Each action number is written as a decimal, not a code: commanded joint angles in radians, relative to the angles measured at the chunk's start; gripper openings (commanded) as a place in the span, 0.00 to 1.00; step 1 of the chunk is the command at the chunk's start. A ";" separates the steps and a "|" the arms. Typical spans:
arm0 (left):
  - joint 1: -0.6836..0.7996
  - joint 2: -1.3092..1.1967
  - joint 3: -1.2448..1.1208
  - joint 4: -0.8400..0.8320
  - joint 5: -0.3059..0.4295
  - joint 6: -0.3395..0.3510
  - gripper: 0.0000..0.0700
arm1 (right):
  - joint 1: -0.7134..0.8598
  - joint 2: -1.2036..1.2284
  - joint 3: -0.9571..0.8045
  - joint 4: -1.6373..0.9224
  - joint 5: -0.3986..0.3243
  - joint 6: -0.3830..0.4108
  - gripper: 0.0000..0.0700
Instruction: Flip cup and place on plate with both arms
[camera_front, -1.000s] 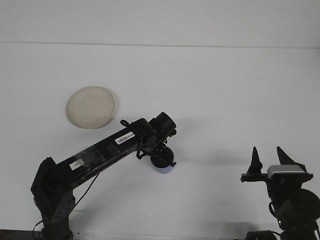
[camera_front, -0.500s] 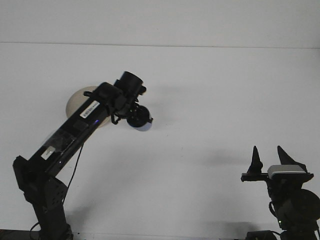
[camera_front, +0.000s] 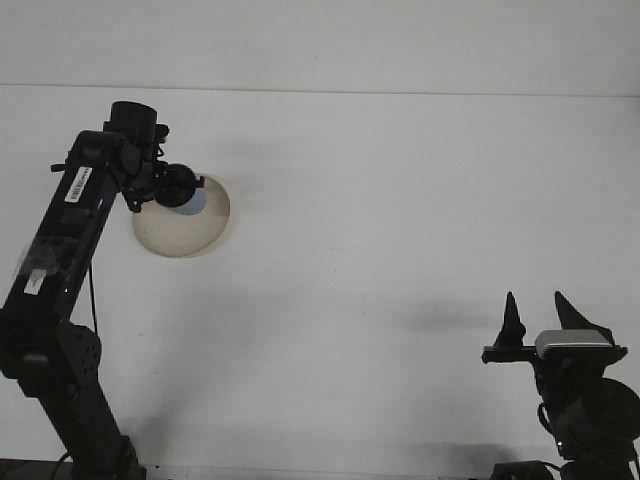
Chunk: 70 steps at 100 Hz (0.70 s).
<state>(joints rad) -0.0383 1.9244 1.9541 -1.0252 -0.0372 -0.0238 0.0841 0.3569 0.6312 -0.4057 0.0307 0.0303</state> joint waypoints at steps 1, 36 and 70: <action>0.013 0.043 0.021 0.013 -0.001 0.009 0.02 | 0.000 0.004 0.002 0.014 0.004 -0.005 0.66; 0.058 0.168 0.021 0.033 -0.001 0.009 0.02 | 0.000 0.004 0.002 0.016 0.003 -0.005 0.66; 0.072 0.187 0.022 0.050 -0.001 0.000 0.62 | 0.000 0.004 0.002 0.024 0.004 -0.005 0.66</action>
<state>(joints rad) 0.0319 2.0918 1.9541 -0.9733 -0.0368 -0.0246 0.0841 0.3569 0.6312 -0.3996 0.0307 0.0307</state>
